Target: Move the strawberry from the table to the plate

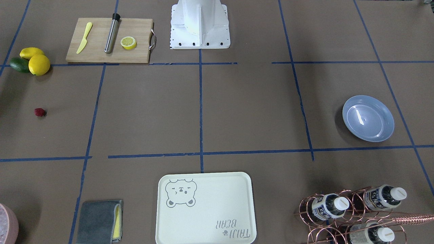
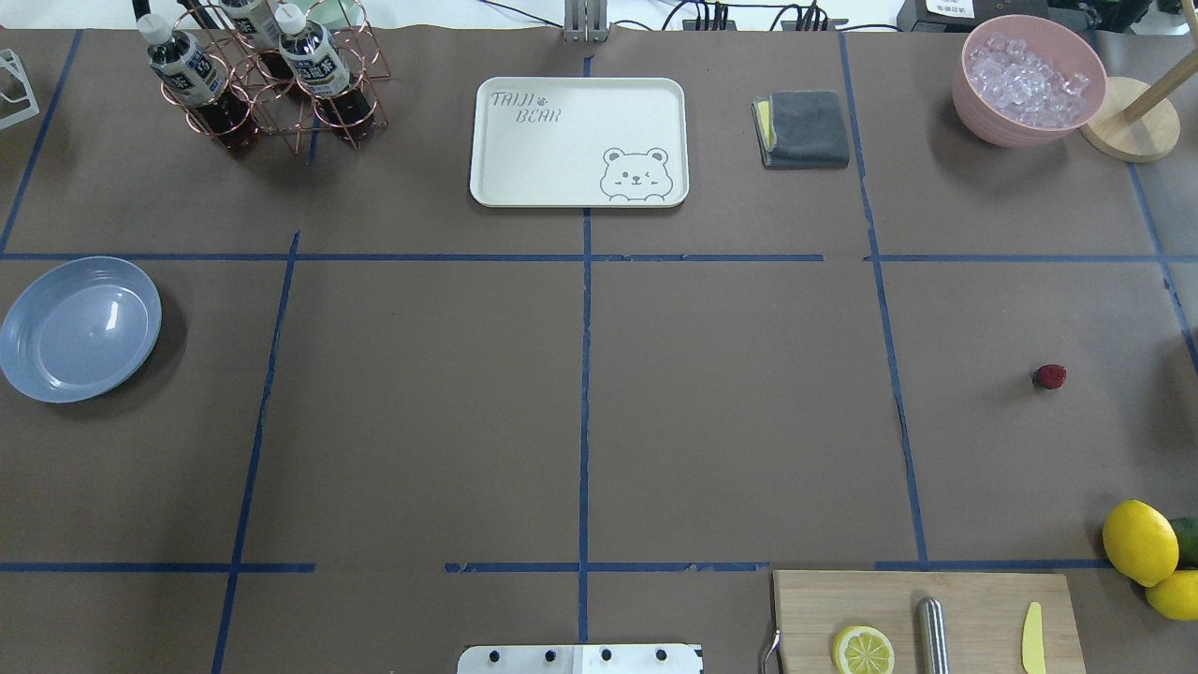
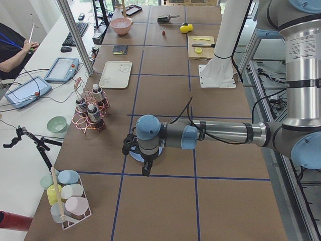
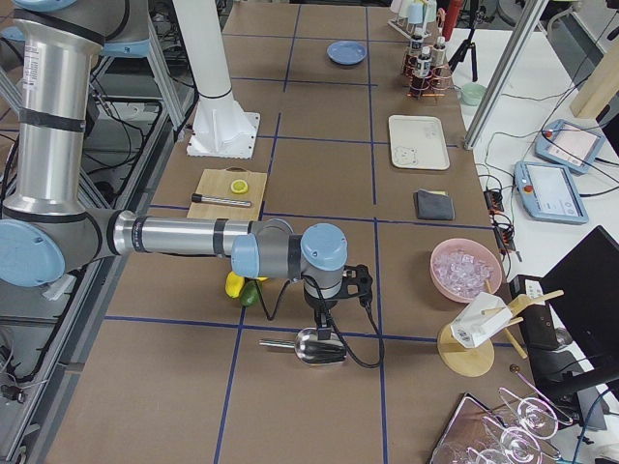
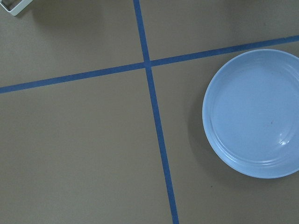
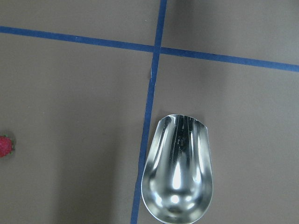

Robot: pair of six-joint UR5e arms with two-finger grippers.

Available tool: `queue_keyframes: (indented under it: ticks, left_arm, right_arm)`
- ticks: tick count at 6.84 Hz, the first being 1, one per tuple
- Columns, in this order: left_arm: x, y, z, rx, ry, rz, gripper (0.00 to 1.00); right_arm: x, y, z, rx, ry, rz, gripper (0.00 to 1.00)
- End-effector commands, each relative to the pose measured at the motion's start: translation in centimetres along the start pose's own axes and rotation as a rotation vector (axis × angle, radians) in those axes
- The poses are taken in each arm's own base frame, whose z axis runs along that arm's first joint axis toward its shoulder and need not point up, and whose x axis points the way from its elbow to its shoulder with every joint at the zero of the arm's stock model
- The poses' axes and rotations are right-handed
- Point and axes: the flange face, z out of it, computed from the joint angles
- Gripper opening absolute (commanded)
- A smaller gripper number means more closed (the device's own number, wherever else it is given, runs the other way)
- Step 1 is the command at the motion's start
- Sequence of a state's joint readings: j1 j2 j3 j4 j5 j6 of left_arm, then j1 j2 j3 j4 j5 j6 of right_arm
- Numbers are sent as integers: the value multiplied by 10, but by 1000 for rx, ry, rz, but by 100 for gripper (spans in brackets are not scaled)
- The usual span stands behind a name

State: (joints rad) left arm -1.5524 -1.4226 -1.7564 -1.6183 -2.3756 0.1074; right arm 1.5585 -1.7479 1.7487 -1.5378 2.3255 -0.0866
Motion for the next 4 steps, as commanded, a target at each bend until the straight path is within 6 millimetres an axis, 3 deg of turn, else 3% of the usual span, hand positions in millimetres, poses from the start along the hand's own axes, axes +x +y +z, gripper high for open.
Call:
queue_keyframes:
  ticks: [1, 4]
  left_arm:
    - [0, 0, 0, 1, -1, 4, 100]
    - [0, -2, -1, 18, -9, 24, 100]
  right_arm:
    - [0, 0, 0, 1, 0, -2, 100]
    - [-12, -14, -13, 53, 0, -57, 100]
